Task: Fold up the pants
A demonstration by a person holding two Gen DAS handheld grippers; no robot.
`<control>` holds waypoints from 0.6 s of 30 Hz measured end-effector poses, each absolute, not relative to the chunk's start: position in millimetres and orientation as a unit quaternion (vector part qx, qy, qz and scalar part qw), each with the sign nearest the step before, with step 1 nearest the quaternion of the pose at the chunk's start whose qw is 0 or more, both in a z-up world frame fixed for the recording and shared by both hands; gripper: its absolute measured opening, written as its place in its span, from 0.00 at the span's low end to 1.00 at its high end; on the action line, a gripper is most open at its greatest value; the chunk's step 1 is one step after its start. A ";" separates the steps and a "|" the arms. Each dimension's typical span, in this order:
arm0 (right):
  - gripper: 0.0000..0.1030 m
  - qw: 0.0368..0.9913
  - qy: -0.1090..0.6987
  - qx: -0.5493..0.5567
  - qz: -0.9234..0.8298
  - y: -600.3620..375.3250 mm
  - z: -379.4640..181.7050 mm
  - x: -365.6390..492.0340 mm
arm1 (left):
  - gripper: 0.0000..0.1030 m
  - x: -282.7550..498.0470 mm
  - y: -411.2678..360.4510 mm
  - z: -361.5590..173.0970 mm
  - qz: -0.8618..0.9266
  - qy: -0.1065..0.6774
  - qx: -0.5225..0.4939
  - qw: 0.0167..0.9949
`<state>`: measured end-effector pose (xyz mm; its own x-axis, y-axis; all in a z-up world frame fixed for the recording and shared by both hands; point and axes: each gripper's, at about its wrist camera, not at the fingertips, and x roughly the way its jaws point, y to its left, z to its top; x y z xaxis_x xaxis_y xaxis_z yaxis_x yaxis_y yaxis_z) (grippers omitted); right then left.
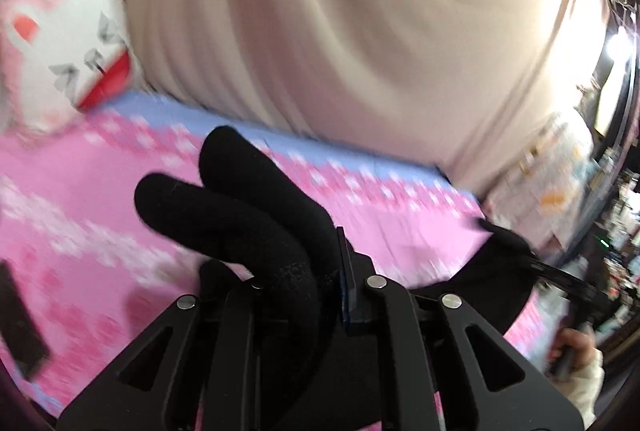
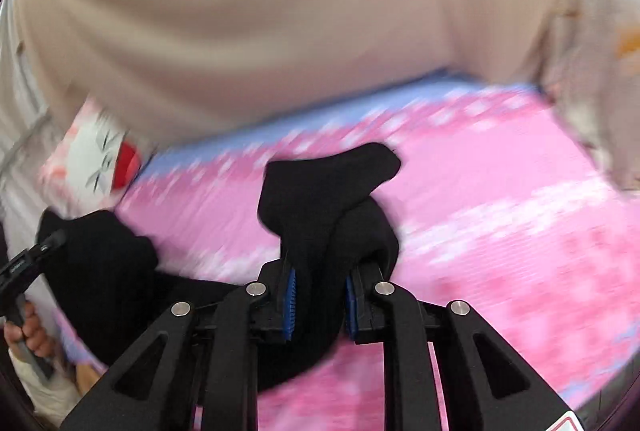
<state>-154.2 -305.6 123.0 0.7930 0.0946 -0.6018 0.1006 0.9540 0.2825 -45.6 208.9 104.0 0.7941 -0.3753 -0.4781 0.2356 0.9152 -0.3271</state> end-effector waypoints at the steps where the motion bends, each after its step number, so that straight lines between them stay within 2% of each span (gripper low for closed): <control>1: 0.16 0.934 0.324 0.152 -0.011 -314.7 118.8 -160.6 | 0.13 -49.2 213.8 107.0 -0.147 0.273 -0.122 0.943; 6: 0.16 0.896 0.403 0.179 -0.062 -366.5 21.3 -179.8 | 0.13 -58.4 229.4 71.4 -0.068 0.306 -0.122 0.942; 8: 0.16 0.894 0.413 0.156 -0.079 -366.6 9.3 -170.4 | 0.13 -52.9 232.0 53.6 -0.042 0.324 -0.132 0.936; 10: 0.16 0.905 0.397 0.130 -0.076 -358.4 24.9 -161.8 | 0.13 -46.2 234.0 42.5 -0.017 0.337 -0.141 0.931; 12: 0.16 0.923 0.373 0.054 -0.077 -326.4 59.6 -145.6 | 0.13 -47.1 238.5 45.8 -0.016 0.332 -0.146 0.932; 15: 0.16 0.940 0.334 -0.074 0.017 -238.0 99.8 -129.0 | 0.13 -56.5 237.0 65.7 -0.013 0.305 -0.133 0.943; 18: 0.19 0.892 0.366 -0.178 0.195 -118.8 74.1 -132.7 | 0.13 -61.8 240.4 83.0 -0.006 0.286 -0.127 0.950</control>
